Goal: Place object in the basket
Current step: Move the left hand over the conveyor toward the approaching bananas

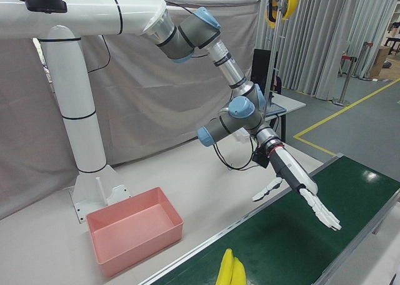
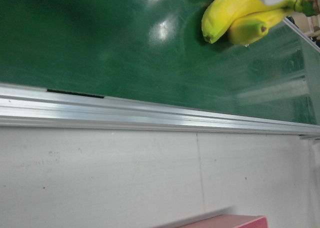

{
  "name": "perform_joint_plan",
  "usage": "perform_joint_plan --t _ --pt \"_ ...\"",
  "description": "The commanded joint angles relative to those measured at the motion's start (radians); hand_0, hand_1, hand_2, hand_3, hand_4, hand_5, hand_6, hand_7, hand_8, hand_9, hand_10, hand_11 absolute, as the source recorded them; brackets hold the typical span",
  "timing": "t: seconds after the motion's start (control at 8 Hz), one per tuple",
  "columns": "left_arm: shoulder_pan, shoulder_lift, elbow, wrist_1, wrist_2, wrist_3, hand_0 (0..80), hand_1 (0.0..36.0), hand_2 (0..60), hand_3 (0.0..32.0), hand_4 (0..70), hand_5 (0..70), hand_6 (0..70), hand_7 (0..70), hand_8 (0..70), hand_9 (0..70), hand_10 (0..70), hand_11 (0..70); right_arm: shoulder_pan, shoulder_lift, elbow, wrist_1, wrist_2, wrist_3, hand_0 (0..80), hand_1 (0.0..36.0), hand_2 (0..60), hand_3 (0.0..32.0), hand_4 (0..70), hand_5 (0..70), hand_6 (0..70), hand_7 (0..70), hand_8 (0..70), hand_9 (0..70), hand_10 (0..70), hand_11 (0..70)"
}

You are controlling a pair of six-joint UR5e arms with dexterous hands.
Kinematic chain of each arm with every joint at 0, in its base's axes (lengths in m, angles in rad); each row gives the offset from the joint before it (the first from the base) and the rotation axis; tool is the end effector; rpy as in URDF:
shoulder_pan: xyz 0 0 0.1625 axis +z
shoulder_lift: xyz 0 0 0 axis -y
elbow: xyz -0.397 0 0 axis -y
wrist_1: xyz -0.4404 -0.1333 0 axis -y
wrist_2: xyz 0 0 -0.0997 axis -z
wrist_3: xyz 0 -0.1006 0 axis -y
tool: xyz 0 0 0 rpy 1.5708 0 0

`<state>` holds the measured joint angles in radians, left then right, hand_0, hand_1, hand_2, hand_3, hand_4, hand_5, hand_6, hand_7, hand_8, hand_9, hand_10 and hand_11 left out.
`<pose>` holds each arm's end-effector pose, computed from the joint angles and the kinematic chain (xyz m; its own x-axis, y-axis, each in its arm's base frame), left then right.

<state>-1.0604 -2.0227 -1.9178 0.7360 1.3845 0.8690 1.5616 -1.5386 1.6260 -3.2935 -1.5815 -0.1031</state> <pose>0.1534 -0.5851 0.2973 -0.6353 -0.1639 -0.7547 0.7040 0.2789 -0.6532 0.1272 -0.5466 0.6268 -0.9944 0.0264 0.1020 -0.1035 -0.0621 -0.9927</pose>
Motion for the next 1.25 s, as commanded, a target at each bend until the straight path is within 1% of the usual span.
perform_joint_plan --t 0.0,0.38,0.62,1.0,1.12 --pt "0.002 -0.001 0.0 0.005 -0.001 -0.001 64.3 15.7 0.0 6.8 5.6 2.0 0.0 0.9 3.7 5.2 0.0 0.4 0.0 0.0 0.0 0.0 0.0 -0.001 0.0 0.0 0.0 0.0 0.0 0.0 0.0 0.0 0.0 0.0 0.0 0.0" --pt "0.005 -0.001 0.0 0.005 -0.015 -0.001 64.0 15.5 0.0 6.2 6.1 2.5 0.0 1.0 3.8 5.3 0.0 0.7 0.0 0.0 0.0 0.0 0.0 0.0 0.0 0.0 0.0 0.0 0.0 0.0 0.0 0.0 0.0 0.0 0.0 0.0" --pt "0.005 -0.002 0.0 0.006 -0.015 -0.001 64.1 15.7 0.0 6.4 6.1 3.0 0.0 1.1 3.9 5.5 0.0 0.7 0.0 0.0 0.0 0.0 0.0 -0.001 0.0 0.0 0.0 0.0 0.0 0.0 0.0 0.0 0.0 0.0 0.0 0.0" --pt "0.005 -0.013 0.0 0.017 -0.018 -0.001 65.2 15.9 0.0 5.2 6.8 4.0 0.0 1.6 4.4 5.8 0.0 0.5 0.0 0.0 0.0 0.0 0.0 -0.001 0.0 0.0 0.0 0.0 0.0 0.0 0.0 0.0 0.0 0.0 0.0 0.0" --pt "0.005 -0.016 0.0 0.029 -0.028 -0.001 65.0 16.1 0.0 5.2 6.4 4.9 0.0 1.6 4.6 5.9 0.0 0.5 0.0 0.0 0.0 0.0 0.0 -0.001 0.0 0.0 0.0 0.0 0.0 0.0 0.0 0.0 0.0 0.0 0.0 0.0"
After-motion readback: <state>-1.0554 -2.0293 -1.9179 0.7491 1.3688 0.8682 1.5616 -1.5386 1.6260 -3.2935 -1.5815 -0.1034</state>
